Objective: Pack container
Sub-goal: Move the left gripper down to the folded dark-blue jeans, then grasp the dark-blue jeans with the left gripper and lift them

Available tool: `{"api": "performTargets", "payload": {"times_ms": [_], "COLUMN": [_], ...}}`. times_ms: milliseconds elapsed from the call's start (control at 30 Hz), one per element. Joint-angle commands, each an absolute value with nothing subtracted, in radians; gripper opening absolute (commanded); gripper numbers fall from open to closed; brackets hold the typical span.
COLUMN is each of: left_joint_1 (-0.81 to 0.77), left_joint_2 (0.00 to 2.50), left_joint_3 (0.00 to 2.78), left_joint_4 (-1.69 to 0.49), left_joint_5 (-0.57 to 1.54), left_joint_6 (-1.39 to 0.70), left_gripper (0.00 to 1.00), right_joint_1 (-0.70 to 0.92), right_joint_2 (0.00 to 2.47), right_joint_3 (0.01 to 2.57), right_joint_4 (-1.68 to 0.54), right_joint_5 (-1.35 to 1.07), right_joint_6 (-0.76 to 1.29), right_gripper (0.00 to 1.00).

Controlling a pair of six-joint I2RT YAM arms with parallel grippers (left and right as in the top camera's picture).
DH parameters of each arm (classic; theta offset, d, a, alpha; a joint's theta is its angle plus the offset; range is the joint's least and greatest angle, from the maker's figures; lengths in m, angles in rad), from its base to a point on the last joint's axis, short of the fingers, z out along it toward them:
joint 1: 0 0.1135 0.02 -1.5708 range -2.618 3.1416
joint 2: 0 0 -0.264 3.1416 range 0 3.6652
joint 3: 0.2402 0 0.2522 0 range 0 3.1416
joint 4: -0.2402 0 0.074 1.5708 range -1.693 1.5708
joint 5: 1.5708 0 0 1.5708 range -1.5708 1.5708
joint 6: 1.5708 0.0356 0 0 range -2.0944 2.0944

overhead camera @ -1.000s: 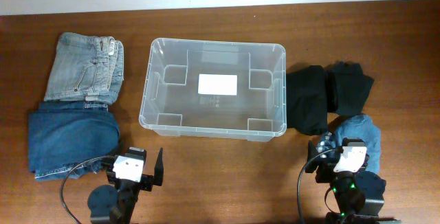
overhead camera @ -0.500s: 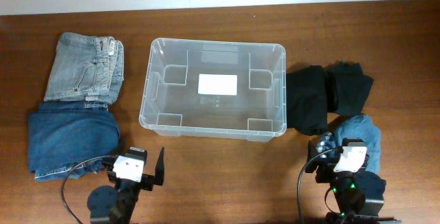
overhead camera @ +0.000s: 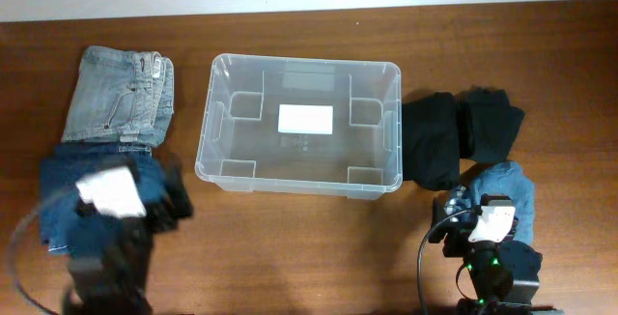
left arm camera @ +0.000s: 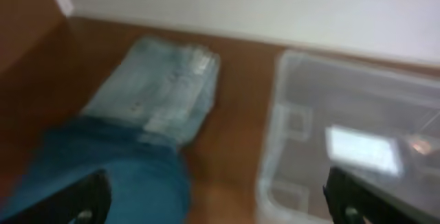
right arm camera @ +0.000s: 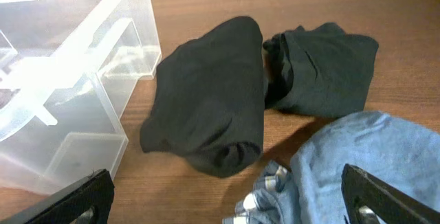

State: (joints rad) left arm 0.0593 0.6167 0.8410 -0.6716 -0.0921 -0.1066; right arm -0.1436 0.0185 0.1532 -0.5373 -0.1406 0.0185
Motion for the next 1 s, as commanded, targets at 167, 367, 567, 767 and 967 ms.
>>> {"api": "performTargets", "payload": {"times_ms": [167,367,567,767,967], "left_joint_1": [0.219,0.342,0.709,0.910,0.957], "left_joint_2": [1.214,1.339,1.508,1.727,1.937], "left_joint_3": [1.634,1.720,1.717,1.717,1.717], "left_joint_4": [-1.029,-1.160,-1.243,-1.232,-1.227], "left_joint_5": [-0.109,-0.139,0.066,0.191,0.317], "left_joint_6": [0.077,0.050,0.029,0.164,0.333], "left_gripper": [1.00,0.99,0.99,0.99,0.99], "right_joint_1": [-0.150,-0.150,-0.150,-0.150,-0.150], "right_joint_2": [0.013,0.013,0.013,0.013,0.013], "right_joint_3": [0.147,0.147,0.147,0.147,0.147], "right_joint_4": [-0.538,-0.538,-0.538,-0.538,-0.538], "right_joint_5": [-0.147,-0.147,-0.147,-0.147,-0.147], "right_joint_6": [0.015,0.015,0.015,0.015,0.015], "right_gripper": [0.98,0.98,0.98,0.98,0.98]}}
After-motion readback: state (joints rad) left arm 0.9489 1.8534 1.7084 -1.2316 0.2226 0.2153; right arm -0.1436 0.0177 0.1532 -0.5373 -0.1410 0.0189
